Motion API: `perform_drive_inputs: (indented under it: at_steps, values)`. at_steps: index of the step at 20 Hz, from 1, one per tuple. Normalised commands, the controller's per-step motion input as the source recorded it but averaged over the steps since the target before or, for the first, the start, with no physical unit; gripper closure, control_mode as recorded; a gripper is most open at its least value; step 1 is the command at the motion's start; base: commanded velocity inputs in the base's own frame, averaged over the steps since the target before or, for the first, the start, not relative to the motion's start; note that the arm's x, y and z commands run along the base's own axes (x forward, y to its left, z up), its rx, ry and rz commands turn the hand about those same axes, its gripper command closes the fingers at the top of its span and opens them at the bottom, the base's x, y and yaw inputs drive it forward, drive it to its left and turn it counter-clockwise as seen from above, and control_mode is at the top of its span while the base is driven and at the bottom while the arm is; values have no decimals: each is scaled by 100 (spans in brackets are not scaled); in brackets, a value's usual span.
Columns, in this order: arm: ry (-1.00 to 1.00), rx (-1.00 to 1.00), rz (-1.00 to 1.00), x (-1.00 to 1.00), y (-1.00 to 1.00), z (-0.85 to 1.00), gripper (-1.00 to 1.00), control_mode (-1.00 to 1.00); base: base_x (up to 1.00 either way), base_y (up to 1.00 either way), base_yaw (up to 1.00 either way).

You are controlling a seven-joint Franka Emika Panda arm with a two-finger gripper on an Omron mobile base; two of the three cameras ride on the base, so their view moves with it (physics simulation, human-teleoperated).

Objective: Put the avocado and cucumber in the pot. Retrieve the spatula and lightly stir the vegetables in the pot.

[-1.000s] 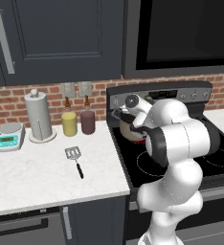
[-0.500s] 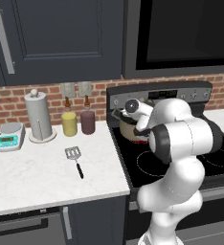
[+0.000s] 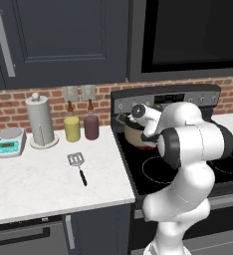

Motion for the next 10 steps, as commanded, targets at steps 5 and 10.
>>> perform_drive_inputs:
  at_steps: [5,10]
  values:
    - [3,0,-2,0,0,0,-100,-100,0,0,0]
    - [0,0,-2,0,6,7,-100,-100,0,0,0]
